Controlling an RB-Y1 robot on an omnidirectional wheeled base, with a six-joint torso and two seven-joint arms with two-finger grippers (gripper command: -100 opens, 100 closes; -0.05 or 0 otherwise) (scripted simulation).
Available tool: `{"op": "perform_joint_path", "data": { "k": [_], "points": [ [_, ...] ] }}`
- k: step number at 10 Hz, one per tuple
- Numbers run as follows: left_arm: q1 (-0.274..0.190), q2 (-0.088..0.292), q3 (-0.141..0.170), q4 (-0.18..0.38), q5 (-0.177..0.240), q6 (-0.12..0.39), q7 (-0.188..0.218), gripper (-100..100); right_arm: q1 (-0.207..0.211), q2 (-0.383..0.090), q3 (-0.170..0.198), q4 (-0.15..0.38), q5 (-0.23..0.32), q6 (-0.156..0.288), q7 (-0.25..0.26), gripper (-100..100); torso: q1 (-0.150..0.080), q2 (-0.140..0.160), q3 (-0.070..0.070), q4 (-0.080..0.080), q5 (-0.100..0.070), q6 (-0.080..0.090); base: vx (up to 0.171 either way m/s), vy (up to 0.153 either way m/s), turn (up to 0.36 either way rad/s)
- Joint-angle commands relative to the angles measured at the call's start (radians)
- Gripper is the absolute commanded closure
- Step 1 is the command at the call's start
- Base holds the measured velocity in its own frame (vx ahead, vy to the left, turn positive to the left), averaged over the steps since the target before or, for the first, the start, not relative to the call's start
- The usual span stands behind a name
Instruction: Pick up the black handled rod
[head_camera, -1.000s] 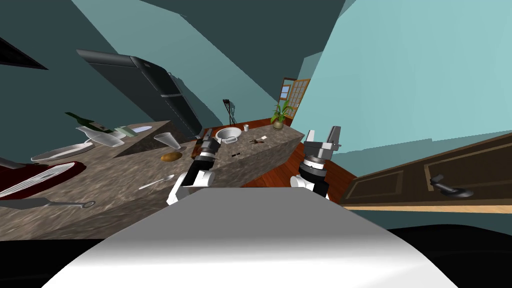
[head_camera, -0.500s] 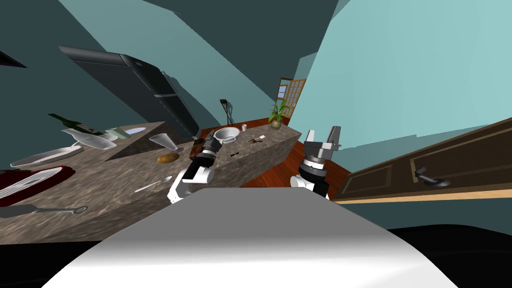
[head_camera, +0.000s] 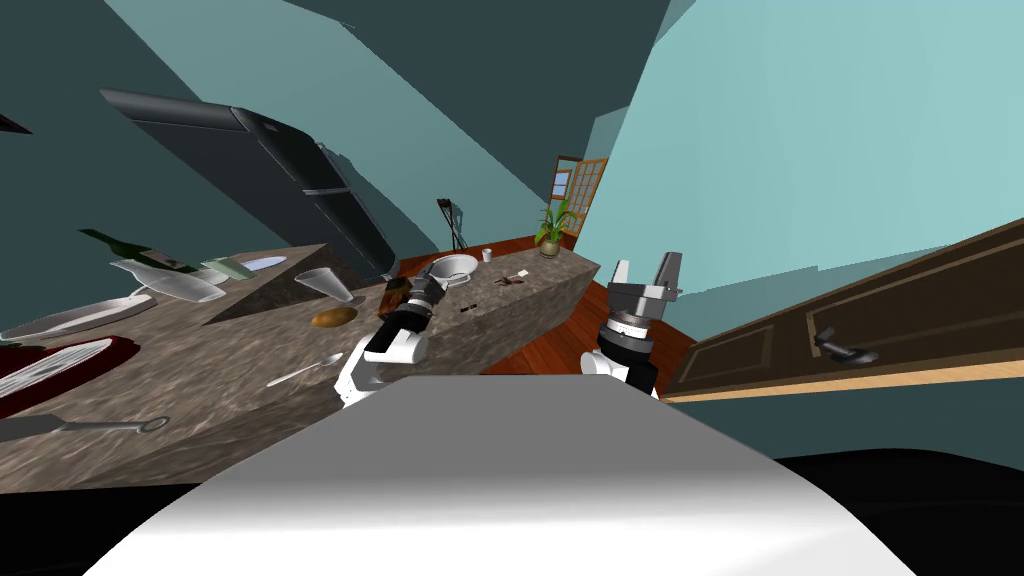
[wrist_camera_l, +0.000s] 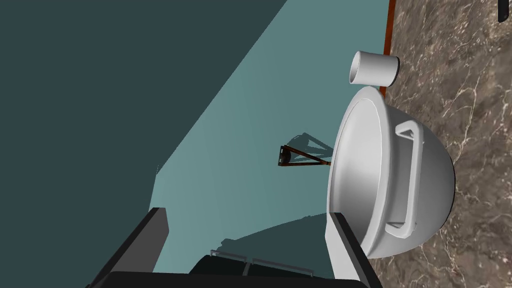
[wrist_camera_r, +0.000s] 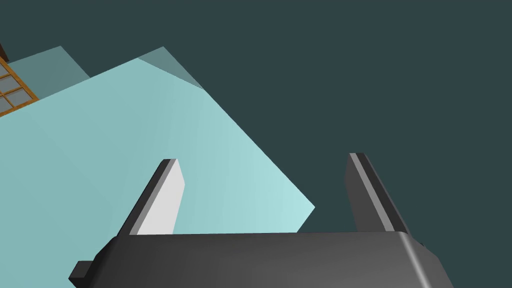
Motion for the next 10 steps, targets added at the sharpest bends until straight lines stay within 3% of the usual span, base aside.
{"op": "perform_joint_path", "data": {
  "k": [1,10],
  "points": [
    [-0.025,0.019,0.002,0.014,0.023,0.05,0.025,-100,0.0,0.0,0.0,0.0,0.0,0.0,0.0,0,0.0,0.0,0.0,0.0,0.0,0.0,-0.015,0.005,-0.089],
    [-0.1,0.073,0.006,0.064,0.099,0.291,0.101,-100,0.0,0.0,0.0,0.0,0.0,0.0,0.0,0,0.0,0.0,0.0,0.0,0.0,0.0,-0.015,0.005,-0.048]
  ]
}}
